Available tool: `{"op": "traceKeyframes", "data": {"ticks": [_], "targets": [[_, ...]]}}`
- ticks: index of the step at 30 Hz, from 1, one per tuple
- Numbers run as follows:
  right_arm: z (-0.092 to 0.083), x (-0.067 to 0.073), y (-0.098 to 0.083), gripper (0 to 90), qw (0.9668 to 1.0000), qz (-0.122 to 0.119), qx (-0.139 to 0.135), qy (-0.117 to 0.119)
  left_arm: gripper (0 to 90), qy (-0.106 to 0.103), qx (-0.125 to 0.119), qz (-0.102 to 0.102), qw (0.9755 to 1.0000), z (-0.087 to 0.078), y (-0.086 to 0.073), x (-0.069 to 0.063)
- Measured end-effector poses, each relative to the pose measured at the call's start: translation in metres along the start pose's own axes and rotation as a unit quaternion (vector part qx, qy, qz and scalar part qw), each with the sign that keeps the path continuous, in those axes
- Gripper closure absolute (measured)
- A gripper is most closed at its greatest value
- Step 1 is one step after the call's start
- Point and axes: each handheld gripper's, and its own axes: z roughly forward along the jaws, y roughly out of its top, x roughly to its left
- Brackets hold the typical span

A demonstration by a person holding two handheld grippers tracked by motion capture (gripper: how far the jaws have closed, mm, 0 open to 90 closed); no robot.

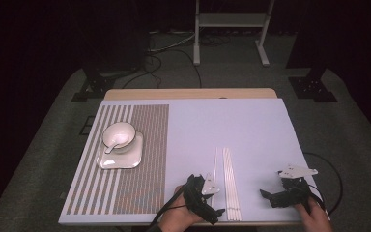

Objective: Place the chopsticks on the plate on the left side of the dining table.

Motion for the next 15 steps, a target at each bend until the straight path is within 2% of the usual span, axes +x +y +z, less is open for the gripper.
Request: {"op": "traceKeyframes", "data": {"ticks": [15], "targets": [[0.0,0.0,0.0,0.0,1.0,0.0,0.0,0.0,0.0,0.003,0.001,-0.005,1.0,-0.015,-0.014,0.005]]}}
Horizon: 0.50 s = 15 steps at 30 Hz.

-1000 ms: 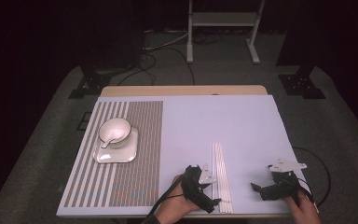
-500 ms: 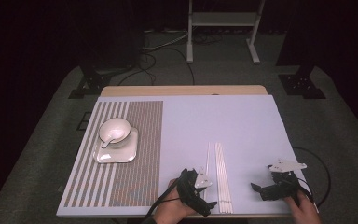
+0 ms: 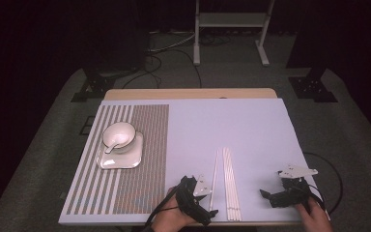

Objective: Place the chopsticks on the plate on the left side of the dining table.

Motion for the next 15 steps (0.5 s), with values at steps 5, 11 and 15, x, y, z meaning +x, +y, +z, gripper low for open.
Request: {"op": "traceKeyframes", "data": {"ticks": [5,11,15], "targets": [[0.0,0.0,0.0,0.0,1.0,0.0,0.0,0.0,0.0,0.001,0.001,0.001,1.0,-0.005,-0.005,0.002],[0.0,0.0,0.0,0.0,1.0,0.001,0.0,0.0,0.0,0.003,0.004,-0.001,1.0,-0.008,-0.007,0.003],[0.0,0.0,0.0,0.0,1.0,0.001,0.0,0.0,0.0,0.005,0.006,-0.003,1.0,-0.012,-0.01,0.005]]}}
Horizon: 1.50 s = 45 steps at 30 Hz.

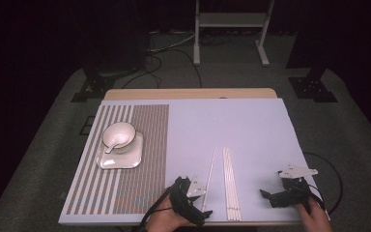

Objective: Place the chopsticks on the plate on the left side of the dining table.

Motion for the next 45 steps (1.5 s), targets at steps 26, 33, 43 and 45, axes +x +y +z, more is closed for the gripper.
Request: {"op": "traceKeyframes", "data": {"ticks": [26,33,43,45], "targets": [[0.0,0.0,0.0,0.0,1.0,0.0,0.0,0.0,0.0,0.021,0.011,-0.018,0.9995,-0.022,-0.02,0.018],[0.0,0.0,0.0,0.0,1.0,-0.001,0.0,0.0,0.0,0.033,0.01,-0.024,0.9991,-0.029,-0.023,0.023],[0.0,0.0,0.0,0.0,1.0,0.0,0.0,0.0,0.0,0.061,0.006,-0.031,0.9977,-0.039,-0.029,0.032],[0.0,0.0,0.0,0.0,1.0,-0.001,0.0,0.0,0.0,0.063,0.006,-0.033,0.9974,-0.041,-0.03,0.033]]}}
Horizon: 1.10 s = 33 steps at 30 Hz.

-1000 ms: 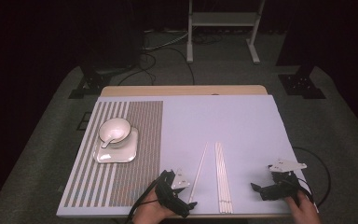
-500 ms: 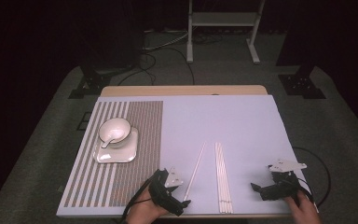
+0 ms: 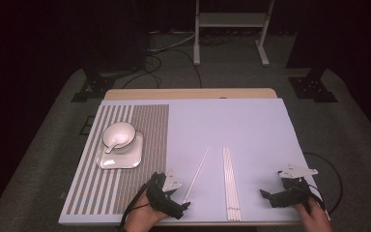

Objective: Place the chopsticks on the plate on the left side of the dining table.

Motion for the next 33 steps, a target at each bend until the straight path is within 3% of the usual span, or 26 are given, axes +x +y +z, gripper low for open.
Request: {"op": "traceKeyframes", "data": {"ticks": [16,33], "targets": [[0.0,0.0,0.0,0.0,1.0,0.0,0.0,0.0,0.0,0.028,0.01,-0.011,0.9995,-0.006,-0.009,0.012],[0.0,0.0,0.0,0.0,1.0,0.0,0.0,0.0,0.0,0.052,0.008,-0.036,0.9979,-0.016,-0.019,0.03]]}}
